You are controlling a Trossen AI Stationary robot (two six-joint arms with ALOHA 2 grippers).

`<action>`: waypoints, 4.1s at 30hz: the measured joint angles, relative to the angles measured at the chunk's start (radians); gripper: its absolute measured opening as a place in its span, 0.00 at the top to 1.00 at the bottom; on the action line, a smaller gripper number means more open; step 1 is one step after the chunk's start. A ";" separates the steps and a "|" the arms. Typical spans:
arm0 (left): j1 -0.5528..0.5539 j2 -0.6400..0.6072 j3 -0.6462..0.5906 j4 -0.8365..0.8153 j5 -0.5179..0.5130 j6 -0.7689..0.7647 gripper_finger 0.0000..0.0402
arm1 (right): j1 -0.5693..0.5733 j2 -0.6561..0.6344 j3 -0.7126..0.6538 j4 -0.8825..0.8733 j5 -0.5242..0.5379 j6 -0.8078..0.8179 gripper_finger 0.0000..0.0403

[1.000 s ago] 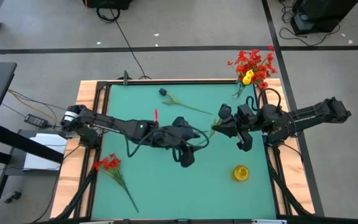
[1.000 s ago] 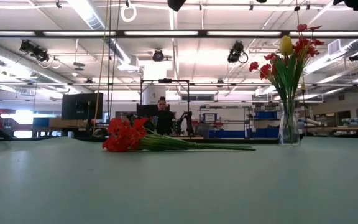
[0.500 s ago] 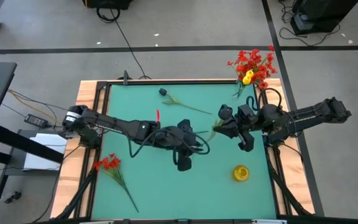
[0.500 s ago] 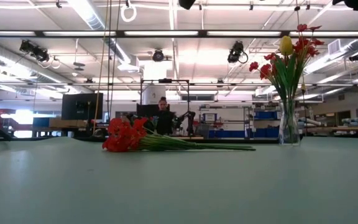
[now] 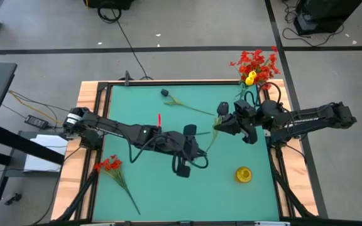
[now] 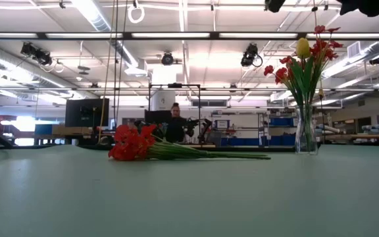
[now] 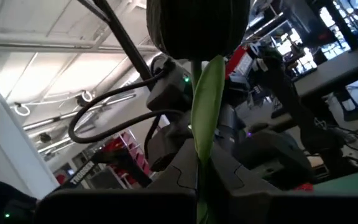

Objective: Sort flowers into vase by color
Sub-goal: Put the bottom black flower into the yellow vase

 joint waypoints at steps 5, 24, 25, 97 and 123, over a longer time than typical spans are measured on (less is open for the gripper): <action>0.003 -0.001 0.001 -0.035 0.006 -0.183 0.91 | 0.000 0.000 0.000 -0.008 0.048 -0.073 0.97; -0.037 -0.003 0.003 -0.115 -0.003 -0.340 0.90 | -0.016 0.001 -0.002 -0.016 0.181 -0.186 0.97; -0.039 -0.003 0.002 -0.118 -0.002 -0.347 0.90 | -0.018 0.001 -0.002 -0.016 0.183 -0.186 0.97; 0.015 -0.074 -0.001 -0.414 -0.388 -1.008 0.21 | 0.521 -0.382 0.268 -1.249 0.503 -0.009 0.97; 0.105 -0.072 -0.001 -0.374 -0.386 -0.934 0.21 | 0.716 -0.263 0.433 -1.419 0.745 0.030 0.97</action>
